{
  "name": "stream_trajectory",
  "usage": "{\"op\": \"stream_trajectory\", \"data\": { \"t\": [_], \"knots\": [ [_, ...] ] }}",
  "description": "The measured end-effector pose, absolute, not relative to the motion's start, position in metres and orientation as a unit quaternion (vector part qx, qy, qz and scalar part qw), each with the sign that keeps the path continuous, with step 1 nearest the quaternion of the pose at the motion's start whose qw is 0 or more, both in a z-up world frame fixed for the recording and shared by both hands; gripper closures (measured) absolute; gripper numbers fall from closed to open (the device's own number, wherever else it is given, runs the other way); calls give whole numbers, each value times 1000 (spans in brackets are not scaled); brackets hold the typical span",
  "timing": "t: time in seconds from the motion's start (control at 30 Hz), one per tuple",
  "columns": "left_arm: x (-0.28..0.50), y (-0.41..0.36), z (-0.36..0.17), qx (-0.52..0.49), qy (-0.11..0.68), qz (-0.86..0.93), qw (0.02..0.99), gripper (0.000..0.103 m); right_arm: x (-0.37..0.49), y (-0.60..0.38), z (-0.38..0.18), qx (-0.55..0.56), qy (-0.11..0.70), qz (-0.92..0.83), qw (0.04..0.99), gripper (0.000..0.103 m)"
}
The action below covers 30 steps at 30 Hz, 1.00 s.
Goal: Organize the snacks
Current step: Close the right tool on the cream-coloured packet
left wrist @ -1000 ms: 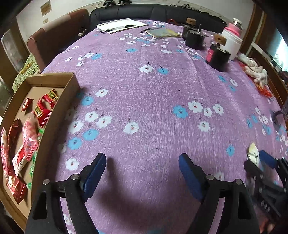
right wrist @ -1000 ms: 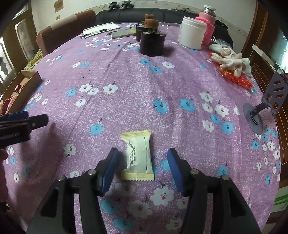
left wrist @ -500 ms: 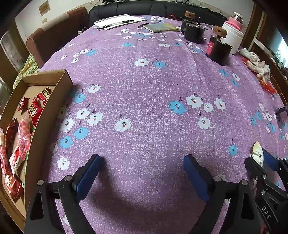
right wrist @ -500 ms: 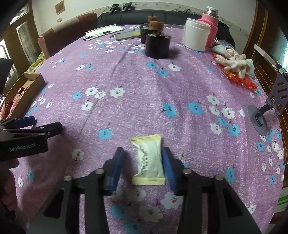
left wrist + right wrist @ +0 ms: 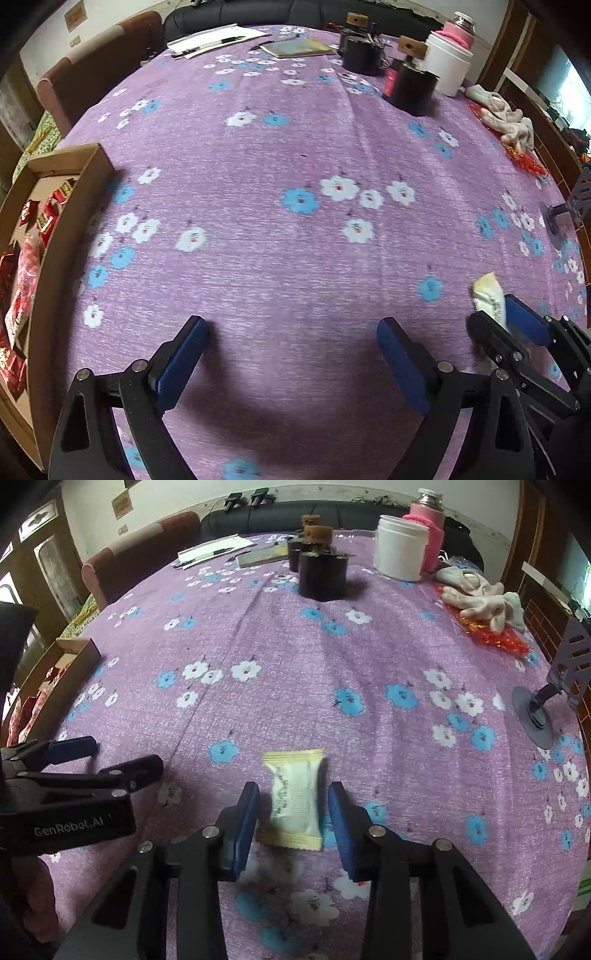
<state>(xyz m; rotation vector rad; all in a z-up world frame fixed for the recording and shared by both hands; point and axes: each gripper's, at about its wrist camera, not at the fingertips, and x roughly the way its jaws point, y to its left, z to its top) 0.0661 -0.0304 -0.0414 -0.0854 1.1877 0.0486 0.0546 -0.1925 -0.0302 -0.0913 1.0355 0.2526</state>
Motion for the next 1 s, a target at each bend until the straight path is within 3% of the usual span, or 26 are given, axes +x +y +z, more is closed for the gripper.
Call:
{"op": "stream_trajectory", "data": {
  "t": [0.43,0.8,1.0],
  "knots": [
    [68,-41,-42,-29,556,23,830,8,59,-193,-34,-50,491,115,862,61],
    [49,-28,-43,-32,526,44,849,8,46,-180,-34,-30,480,128,867,72],
    [36,-14,-39,-32,513,54,856,22,36,-168,-22,-40,460,134,877,76]
  ]
}}
